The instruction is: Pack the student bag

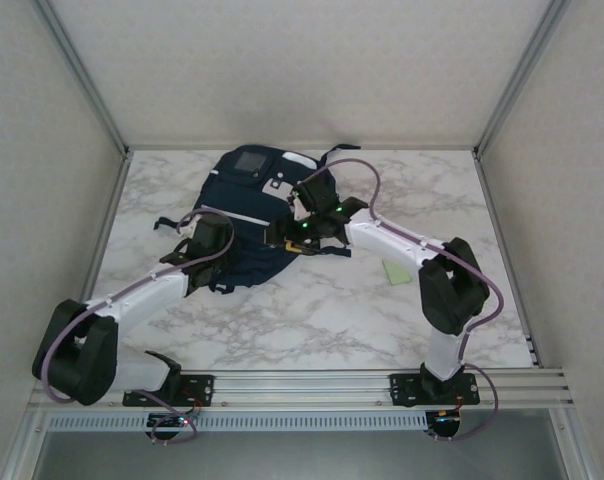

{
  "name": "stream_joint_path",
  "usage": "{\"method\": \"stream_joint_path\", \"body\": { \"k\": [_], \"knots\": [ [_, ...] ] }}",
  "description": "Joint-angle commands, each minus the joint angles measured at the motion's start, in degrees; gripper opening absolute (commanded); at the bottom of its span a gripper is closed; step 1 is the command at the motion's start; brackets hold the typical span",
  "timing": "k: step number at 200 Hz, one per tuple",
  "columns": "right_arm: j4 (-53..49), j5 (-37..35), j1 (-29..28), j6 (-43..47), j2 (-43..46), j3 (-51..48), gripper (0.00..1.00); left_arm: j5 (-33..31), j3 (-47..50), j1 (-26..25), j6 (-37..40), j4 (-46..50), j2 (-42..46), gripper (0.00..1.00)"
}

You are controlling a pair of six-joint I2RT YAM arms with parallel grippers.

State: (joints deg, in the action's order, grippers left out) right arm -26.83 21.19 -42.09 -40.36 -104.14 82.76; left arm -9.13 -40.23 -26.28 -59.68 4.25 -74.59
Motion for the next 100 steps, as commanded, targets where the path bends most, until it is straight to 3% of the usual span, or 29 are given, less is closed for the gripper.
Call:
{"method": "stream_joint_path", "body": {
  "k": [1, 29, 58, 100],
  "knots": [
    [-3.28, -5.07, 2.65, 3.32, 1.93, 0.45, 0.61, -0.21, -2.81, -0.7, 8.24, 5.35, 4.85, 0.09],
    [2.62, -3.88, 3.76, 0.96, -0.15, -0.26, 0.59, 6.4, -4.27, -0.79, 17.24, 8.36, 6.85, 0.26],
    [10.42, -0.31, 3.77, -4.14, -4.02, -0.1, 0.57, 9.91, -5.21, -0.88, 21.83, 11.6, 6.82, 0.45],
    [16.12, 1.87, 3.38, -8.17, -8.43, 0.1, 0.56, 13.23, -5.83, -0.96, 24.96, 11.39, 4.27, 0.53]
  ]
}}
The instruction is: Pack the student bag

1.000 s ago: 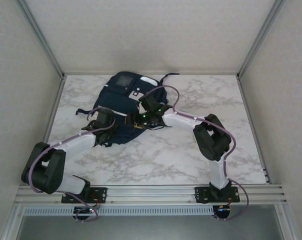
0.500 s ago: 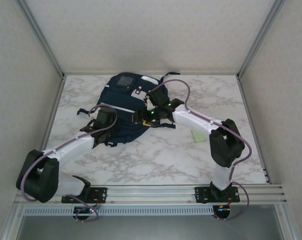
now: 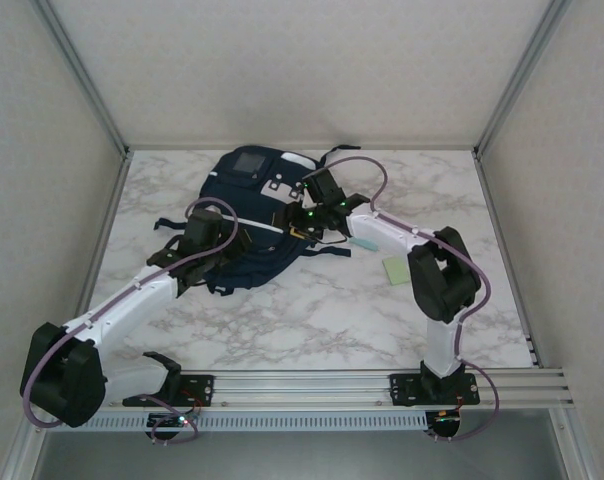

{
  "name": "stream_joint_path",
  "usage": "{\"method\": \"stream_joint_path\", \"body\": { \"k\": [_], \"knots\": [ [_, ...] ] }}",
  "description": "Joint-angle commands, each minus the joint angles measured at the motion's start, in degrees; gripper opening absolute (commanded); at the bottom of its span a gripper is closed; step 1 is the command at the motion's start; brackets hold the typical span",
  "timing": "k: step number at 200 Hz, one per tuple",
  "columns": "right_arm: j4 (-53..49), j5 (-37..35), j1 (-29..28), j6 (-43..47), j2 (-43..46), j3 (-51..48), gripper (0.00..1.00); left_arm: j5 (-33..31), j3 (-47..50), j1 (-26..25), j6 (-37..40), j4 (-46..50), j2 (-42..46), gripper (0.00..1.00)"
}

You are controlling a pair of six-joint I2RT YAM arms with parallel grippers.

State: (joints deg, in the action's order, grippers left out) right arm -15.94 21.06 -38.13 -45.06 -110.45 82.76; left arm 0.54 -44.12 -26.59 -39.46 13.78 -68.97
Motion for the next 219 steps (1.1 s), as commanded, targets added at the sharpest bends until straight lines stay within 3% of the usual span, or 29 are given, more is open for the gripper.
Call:
{"method": "stream_joint_path", "body": {
  "k": [1, 40, 60, 92, 152, 219],
  "knots": [
    [5.32, 2.07, -0.56, -3.55, -2.17, 0.11, 0.56, 3.63, -2.02, -0.66, 5.01, 1.91, -1.48, 0.53],
    [6.41, 3.66, -1.33, -5.07, -4.92, 2.03, 0.53, 5.43, -7.77, -1.31, 15.08, 5.88, -6.31, 0.55],
    [6.37, 3.66, -1.17, -5.22, -5.0, 2.99, 0.24, 5.47, -9.53, -1.71, 19.93, 7.0, -8.51, 0.56],
    [5.64, 4.01, -0.22, -4.97, -3.68, 4.42, 0.0, 5.44, -7.43, -2.62, 22.71, 1.23, -8.9, 0.58],
    [6.01, 6.43, 0.66, -7.04, -4.41, 7.65, 0.0, 6.54, -8.0, -4.98, 23.01, 0.87, -12.75, 0.59],
    [6.3, 6.6, 0.86, -7.22, -4.24, 7.83, 0.0, 3.7, -8.71, -6.19, 17.63, 3.63, -16.01, 0.6]
  ]
}}
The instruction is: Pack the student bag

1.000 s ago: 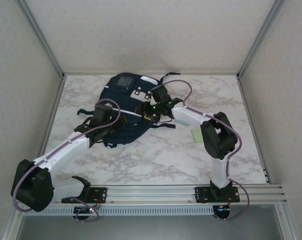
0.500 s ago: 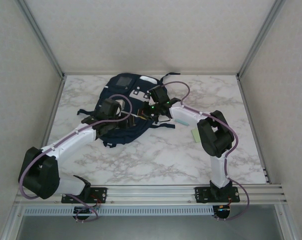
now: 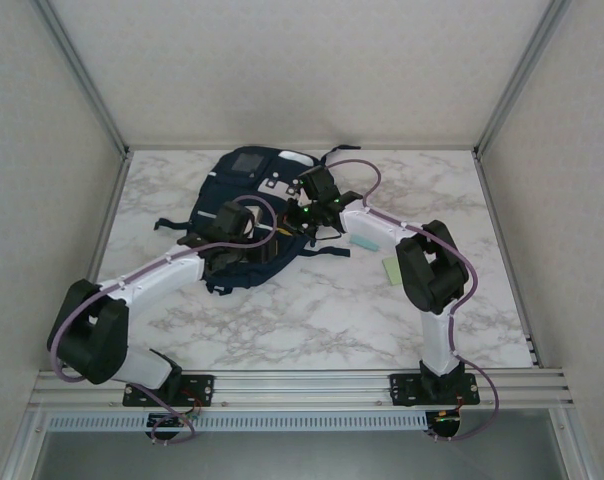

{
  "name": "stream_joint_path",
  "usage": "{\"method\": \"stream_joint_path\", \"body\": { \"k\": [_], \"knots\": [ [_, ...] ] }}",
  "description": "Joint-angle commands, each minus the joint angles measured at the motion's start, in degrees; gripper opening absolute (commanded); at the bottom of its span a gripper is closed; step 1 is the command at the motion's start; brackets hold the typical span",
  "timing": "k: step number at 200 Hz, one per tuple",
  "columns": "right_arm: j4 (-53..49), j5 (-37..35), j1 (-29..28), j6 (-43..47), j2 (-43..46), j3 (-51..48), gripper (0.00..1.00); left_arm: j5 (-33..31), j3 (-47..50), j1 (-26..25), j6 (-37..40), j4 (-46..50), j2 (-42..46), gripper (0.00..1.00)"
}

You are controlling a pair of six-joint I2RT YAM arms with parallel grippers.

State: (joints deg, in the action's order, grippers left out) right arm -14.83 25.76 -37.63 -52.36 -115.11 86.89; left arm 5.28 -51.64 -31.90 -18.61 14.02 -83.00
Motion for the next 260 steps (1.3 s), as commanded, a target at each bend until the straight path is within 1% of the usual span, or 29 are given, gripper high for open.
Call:
{"method": "stream_joint_path", "body": {
  "k": [1, 34, 55, 76, 95, 115, 157, 184, 196, 219, 225, 233, 260],
  "knots": [
    [5.09, 1.87, 0.36, 0.12, 0.42, 3.8, 0.0, -1.14, -1.23, -0.93, -3.42, 3.56, -1.94, 0.6],
    [4.23, 1.76, 0.43, 0.55, 0.07, 4.59, 0.0, -2.53, -0.39, -2.03, -7.55, 7.91, 0.72, 0.6],
    [4.54, 2.18, 0.44, 0.36, -0.11, 4.87, 0.0, -2.38, 1.23, -2.38, -8.48, 6.72, 1.27, 0.61],
    [5.05, 2.56, 0.45, 0.32, -0.12, 4.87, 0.0, -1.78, -0.04, -2.49, -8.56, 5.62, -1.12, 0.61],
    [5.88, 3.13, 0.36, 0.23, 0.06, 4.6, 0.0, -1.86, -1.94, -2.64, -7.22, 3.68, -3.37, 0.62],
    [6.34, 3.82, 0.25, 0.3, 0.06, 4.34, 0.0, -3.27, -5.37, -2.64, -4.55, 1.94, -5.79, 0.62],
    [7.62, 5.72, 0.23, 0.23, 0.06, 3.72, 0.0, -4.5, -11.69, -2.64, 1.88, 2.05, -9.41, 0.6],
    [7.48, 6.27, 0.27, 0.41, -0.18, 3.96, 0.0, -3.39, -12.02, -2.7, 3.57, 2.51, -9.65, 0.51],
    [7.21, 6.49, 0.26, 0.52, -0.29, 4.31, 0.0, -3.54, -11.73, -2.72, 3.63, 2.85, -10.0, 0.42],
    [6.17, 6.63, 0.27, 1.32, -0.38, 4.8, 0.0, -4.69, -11.39, -2.72, 3.75, 3.18, -10.56, 0.18],
    [5.98, 6.59, 0.35, 1.53, -0.38, 4.87, 0.0, -5.32, -11.41, -2.72, 3.84, 3.21, -10.52, 0.09],
    [5.72, 6.52, 0.33, 1.64, -0.38, 4.8, 0.0, -6.04, -11.47, -2.72, 3.94, 3.45, -10.36, 0.0],
    [5.17, 6.33, 0.45, 2.16, -0.13, 4.26, 0.0, -7.9, -11.54, -2.66, 4.36, 4.39, -9.17, 0.0]
  ]
}}
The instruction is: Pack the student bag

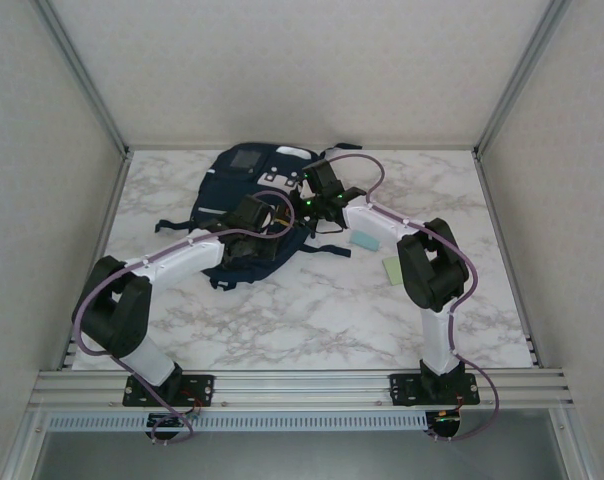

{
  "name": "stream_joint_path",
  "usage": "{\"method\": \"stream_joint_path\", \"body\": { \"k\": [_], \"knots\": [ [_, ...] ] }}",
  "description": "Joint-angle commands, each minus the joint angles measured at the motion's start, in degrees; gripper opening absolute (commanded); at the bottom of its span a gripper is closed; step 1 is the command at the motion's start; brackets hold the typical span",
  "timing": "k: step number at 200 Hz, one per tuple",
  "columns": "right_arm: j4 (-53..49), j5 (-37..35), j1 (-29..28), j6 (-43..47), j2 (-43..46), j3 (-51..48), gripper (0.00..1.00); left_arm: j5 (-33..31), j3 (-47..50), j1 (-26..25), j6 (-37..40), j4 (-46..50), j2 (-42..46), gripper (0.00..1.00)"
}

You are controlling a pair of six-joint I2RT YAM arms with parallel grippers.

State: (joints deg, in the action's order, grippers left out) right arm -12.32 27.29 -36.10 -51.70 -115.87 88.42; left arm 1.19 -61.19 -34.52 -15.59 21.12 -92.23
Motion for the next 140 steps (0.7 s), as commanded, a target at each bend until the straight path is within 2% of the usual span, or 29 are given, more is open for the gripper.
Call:
{"method": "stream_joint_path", "body": {
  "k": [1, 24, 46, 67, 108, 129, 140],
  "knots": [
    [2.61, 4.8, -1.08, 1.55, 0.69, 2.73, 0.0, -3.95, -2.0, -0.07, 1.35, -2.65, 0.09, 0.0],
    [1.44, 3.47, -0.74, 2.49, 1.08, 1.96, 0.0, -8.21, -2.59, -0.02, 1.55, 1.31, 0.98, 0.0],
    [0.63, 2.37, 0.24, 3.17, 1.69, 0.94, 0.0, -13.13, -3.84, 0.87, 0.78, 9.27, 1.0, 0.0],
    [-0.1, 2.1, 1.24, 4.07, 2.05, 0.52, 0.0, -13.28, -2.64, 1.87, 0.38, 13.63, 1.97, 0.0],
    [-1.96, 1.99, 2.93, 6.0, 1.72, 1.8, 0.0, -14.17, 0.01, 3.98, 0.86, 15.4, 4.68, 0.0],
    [-4.53, 0.83, 3.8, 8.37, 1.26, 3.59, 0.0, -10.68, -0.62, 5.76, -0.32, 15.28, 5.67, 0.0],
    [-6.3, -0.51, 4.62, 10.02, 0.86, 4.89, 0.0, -4.93, -0.73, 5.69, 0.08, 13.41, 6.97, 0.0]
  ]
}}
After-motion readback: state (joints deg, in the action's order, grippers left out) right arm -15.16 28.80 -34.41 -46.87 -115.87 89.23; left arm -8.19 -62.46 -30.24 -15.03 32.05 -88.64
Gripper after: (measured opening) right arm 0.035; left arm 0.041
